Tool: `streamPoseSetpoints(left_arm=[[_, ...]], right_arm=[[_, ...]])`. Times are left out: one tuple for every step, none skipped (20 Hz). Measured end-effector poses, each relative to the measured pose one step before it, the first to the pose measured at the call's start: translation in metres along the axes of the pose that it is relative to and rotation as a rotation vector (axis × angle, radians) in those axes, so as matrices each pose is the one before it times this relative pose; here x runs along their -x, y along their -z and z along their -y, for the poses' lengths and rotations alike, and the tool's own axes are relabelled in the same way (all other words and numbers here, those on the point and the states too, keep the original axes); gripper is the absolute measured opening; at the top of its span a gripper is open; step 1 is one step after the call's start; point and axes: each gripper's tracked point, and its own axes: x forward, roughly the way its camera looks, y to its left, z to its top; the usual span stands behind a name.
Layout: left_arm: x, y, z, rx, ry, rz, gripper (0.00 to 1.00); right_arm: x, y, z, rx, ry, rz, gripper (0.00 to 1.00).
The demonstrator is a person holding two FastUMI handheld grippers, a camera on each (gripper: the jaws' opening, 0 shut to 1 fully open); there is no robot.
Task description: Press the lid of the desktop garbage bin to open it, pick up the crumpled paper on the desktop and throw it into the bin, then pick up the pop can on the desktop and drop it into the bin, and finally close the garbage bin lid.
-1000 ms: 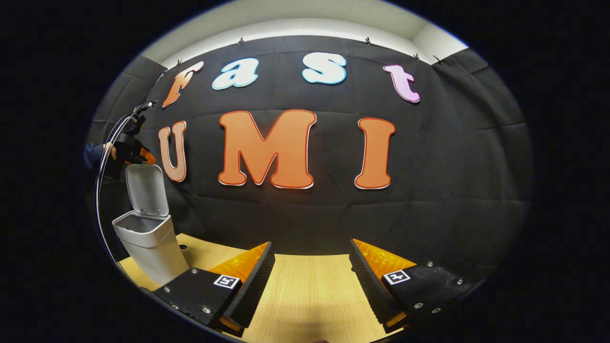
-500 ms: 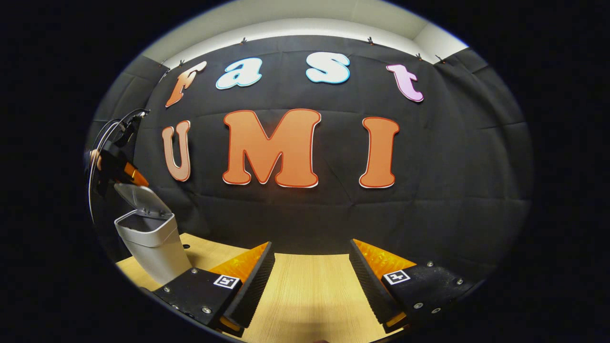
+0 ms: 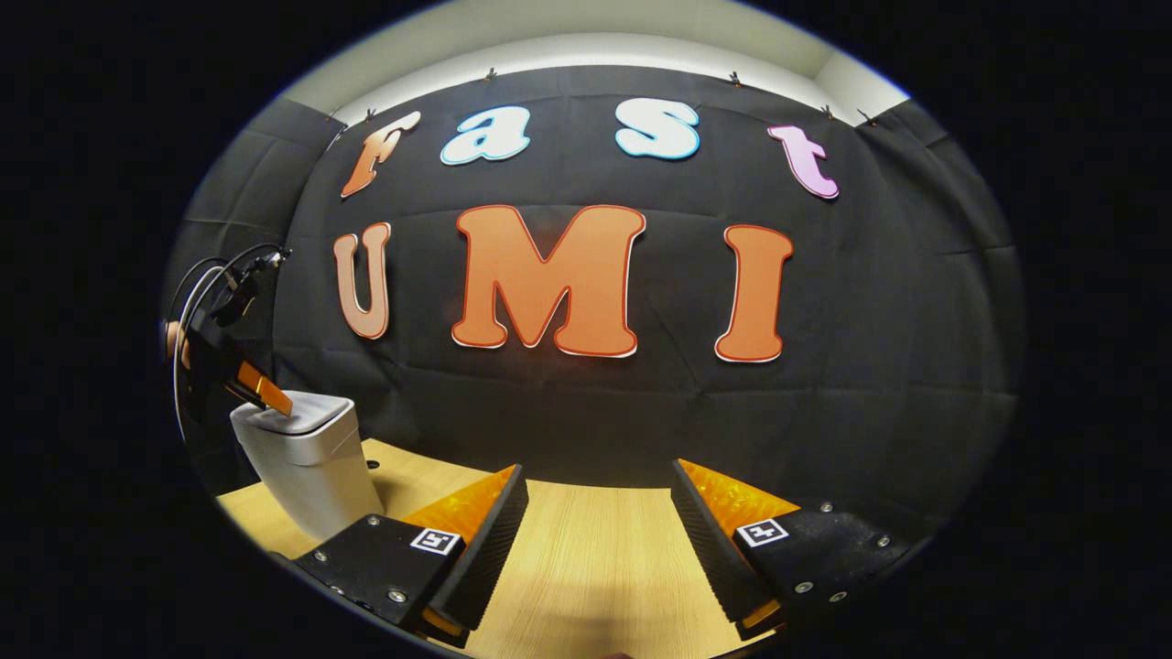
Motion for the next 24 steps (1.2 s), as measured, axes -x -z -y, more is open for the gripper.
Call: streamPoseSetpoints(left_arm=[[0.00178,0.00517,0.00123,-0.02349,-0.01913,0.00849,0.98],[-0.00063,0.00684,0.00164,-0.00999,-0.02099,-0.00116,0.96],[-0.00214,-0.00633,-0.00113,-0.01579,-0.01746,0.04827,0.98],[0.00039,0.00038,-0.00037,0.00089,-0.00793,0.01679,0.99],[0.00331,0.00288,0.00061,0.00953,-0.00637,-0.00293,0.97],[-0.00148,0.00131,-0.00139,-0.00071,-0.00288,-0.00512,0.97],[0.00081,-0.00129,0.00022,0.00332,-0.00373,0.00424,0.98],[-0.00239,-0.00101,0.00015,-0.00199,-0.00351,-0.00264,0.98],[0.00104,0.00177,0.00001,-0.00232,-0.00242,0.0,0.97],[0.00046,-0.00289,0.00021,0.00001,-0.00173,0.01347,0.98],[0.00064,-0.00014,0.00034,0.00109,0.00531,0.00913,0.98],[0.00202,-0.00152,0.00179,0.01866,0.00952,0.00812,0.98],[0.00006,-0.00401,-0.00005,0.01395,0.0176,0.01955,0.97],[0.00334,-0.00328,-0.0025,0.00411,0.00041,0.01865,0.97],[0.00398,-0.00143,-0.00039,0.00165,0.00105,0.0173,0.97],[0.00338,-0.00461,0.00278,0.00291,0.00805,0.02785,0.97],[0.00471,-0.00613,0.00219,0.00482,0.01399,0.0404,0.98],[0.00664,-0.00775,0.00196,0.00358,0.01506,0.04052,0.97],[0.01031,-0.00876,0.00064,0.00108,0.00754,0.03965,0.97],[0.00707,-0.00719,0.00139,-0.00341,0.00669,0.03613,0.97],[0.00685,-0.00529,-0.00142,-0.00689,0.00103,0.03653,0.97],[0.00485,-0.00551,-0.00003,-0.00589,0.0039,0.03475,0.97],[0.00551,-0.00407,0.00288,-0.0043,0.01515,0.03914,0.97],[0.0068,-0.00225,0.00284,0.00403,0.02049,0.03806,0.96]], right_arm=[[-0.00019,0.00051,-0.00123,-0.00303,-0.00321,-0.00493,0.93],[0.00025,0.00158,0.00159,-0.0026,0.00024,-0.00218,0.93],[0.00019,0.00067,-0.00043,-0.00252,-0.00064,-0.00171,0.93],[0.00009,0.00146,-0.00033,-0.00004,0.00111,-0.00193,0.93],[0.00058,0.00099,-0.00183,0.00097,-0.00502,-0.00231,0.93],[0.00123,0.00228,-0.00121,0.00334,-0.00493,-0.00295,0.93],[0.00049,0.00015,-0.00145,0.0029,-0.00389,-0.00204,0.93],[-0.00086,0.00049,-0.0013,-0.00078,-0.00379,-0.00425,0.93],[0.00116,-0.00013,-0.00142,-0.0022,-0.00207,0.00003,0.93],[0.00124,-0.00074,-0.00046,-0.00142,-0.00398,0.00434,0.93],[0.00168,-0.00188,-0.00004,0.00288,-0.0022,0.00635,0.93],[-0.00031,-0.00028,-0.00038,0.00348,-0.00221,0.00081,0.93],[-0.00028,-0.00058,0.00009,0.00263,-0.0003,0.00043,0.93],[0.00017,-0.00134,0.00134,-0.00216,0.00133,0.00029,0.93],[0.00066,-0.00154,0.00019,-0.0051,-0.00251,-0.00015,0.93],[-0.00017,-0.0018,0.00068,-0.00297,0.00089,0.00221,0.93],[0.0,-0.00339,0.00007,-0.00368,-0.00012,0.00253,0.93],[-0.00017,-0.00425,-0.00037,-0.00281,0.00084,0.00745,0.93],[0.00024,-0.00562,-0.00056,-0.00254,-0.00076,0.00978,0.93],[-0.00042,-0.00369,-0.0022,-0.00283,-0.00373,0.00613,0.93],[-0.00037,-0.00357,-0.00229,-0.00129,-0.00323,0.00569,0.93],[-0.00072,-0.00291,-0.0014,-0.00076,-0.00314,0.00198,0.93],[-0.00095,-0.00151,-0.00215,-0.00122,-0.00272,0.00093,0.93],[0.00013,-0.00211,-0.00214,0.00005,-0.00214,0.00193,0.93]])
